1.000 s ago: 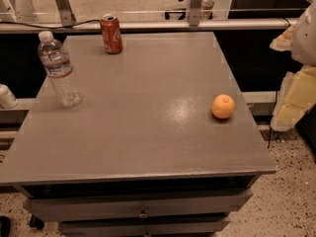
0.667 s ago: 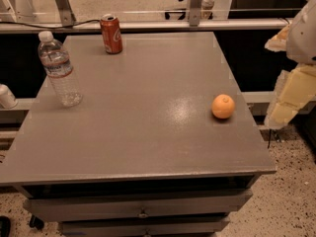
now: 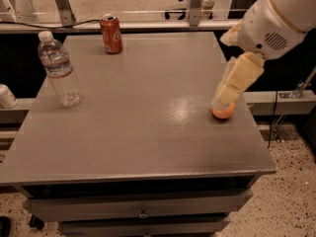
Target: Knock water bottle over
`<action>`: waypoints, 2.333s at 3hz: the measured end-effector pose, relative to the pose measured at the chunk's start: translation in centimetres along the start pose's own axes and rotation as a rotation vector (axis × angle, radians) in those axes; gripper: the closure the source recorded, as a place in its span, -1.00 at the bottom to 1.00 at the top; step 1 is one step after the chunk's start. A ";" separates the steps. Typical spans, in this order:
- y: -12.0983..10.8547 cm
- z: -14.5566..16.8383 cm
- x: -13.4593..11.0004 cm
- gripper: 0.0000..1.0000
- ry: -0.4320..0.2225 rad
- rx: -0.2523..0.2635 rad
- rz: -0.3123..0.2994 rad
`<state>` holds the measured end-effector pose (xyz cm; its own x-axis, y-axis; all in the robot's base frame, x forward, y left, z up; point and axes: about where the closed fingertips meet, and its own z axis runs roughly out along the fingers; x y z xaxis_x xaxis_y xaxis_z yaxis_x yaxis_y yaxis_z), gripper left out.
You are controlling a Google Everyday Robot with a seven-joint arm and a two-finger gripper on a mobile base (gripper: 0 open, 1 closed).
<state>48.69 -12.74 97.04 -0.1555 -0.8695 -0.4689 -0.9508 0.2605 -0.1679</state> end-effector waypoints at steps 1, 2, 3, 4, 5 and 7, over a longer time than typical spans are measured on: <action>-0.6 2.8 -3.9 -1.00 -0.145 -0.033 0.022; -0.8 5.0 -9.2 -1.00 -0.336 -0.066 0.058; -0.8 5.0 -9.2 -1.00 -0.336 -0.066 0.058; -0.8 5.7 -9.6 -1.00 -0.388 -0.044 0.046; -1.5 9.3 -11.4 -1.00 -0.484 -0.031 0.011; -3.2 16.8 -16.8 -1.00 -0.669 -0.064 -0.009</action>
Offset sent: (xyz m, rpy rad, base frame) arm 0.0513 0.1450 -0.0011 0.5366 0.0078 0.0540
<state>58.81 8.05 90.84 0.0329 -0.4185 -0.9076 -0.9685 0.2108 -0.1323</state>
